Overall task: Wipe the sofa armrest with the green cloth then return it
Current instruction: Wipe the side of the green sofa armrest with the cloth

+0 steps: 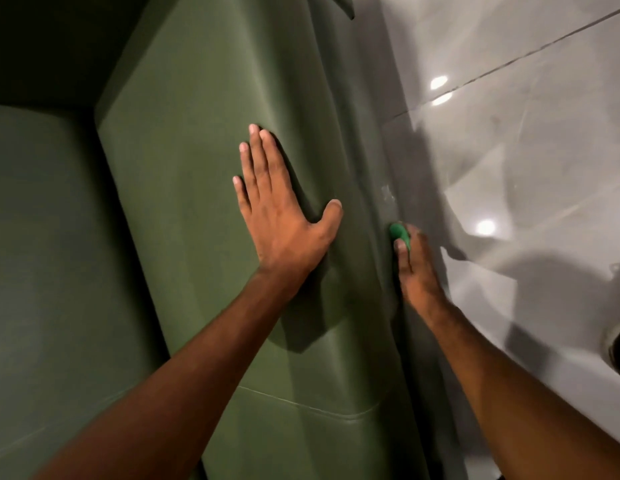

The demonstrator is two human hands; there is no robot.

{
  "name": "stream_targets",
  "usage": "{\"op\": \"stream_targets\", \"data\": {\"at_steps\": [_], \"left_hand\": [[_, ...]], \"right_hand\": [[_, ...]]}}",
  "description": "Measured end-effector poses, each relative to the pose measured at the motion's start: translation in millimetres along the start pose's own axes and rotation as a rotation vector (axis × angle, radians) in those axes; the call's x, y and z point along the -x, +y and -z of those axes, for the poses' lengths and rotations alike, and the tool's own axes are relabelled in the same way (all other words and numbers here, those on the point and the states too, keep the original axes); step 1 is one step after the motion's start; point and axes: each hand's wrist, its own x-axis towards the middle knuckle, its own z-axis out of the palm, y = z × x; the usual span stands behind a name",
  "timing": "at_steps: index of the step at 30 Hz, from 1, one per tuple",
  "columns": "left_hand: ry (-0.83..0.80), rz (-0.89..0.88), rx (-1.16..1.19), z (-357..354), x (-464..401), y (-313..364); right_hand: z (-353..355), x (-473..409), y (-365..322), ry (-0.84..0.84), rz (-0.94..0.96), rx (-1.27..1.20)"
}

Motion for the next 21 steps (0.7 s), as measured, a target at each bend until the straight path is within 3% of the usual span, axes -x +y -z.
{"op": "stream_targets", "data": {"at_steps": [4, 8, 11, 15, 21], "left_hand": [[0.047, 0.000, 0.010, -4, 2, 0], [-0.014, 0.012, -0.049, 2, -1, 7], [-0.035, 0.021, -0.065, 4, -2, 8], [-0.029, 0.014, -0.053, 2, -2, 7], [-0.019, 0.009, -0.038, -1, -2, 3]], "right_hand": [[2, -8, 14, -0.012, -0.136, -0.056], [16, 32, 5, -0.041, -0.252, -0.012], [16, 43, -34, -0.056, -0.170, 0.069], [6, -24, -68, -0.051, 0.011, 0.047], [5, -73, -44, -0.080, -0.107, -0.031]]}}
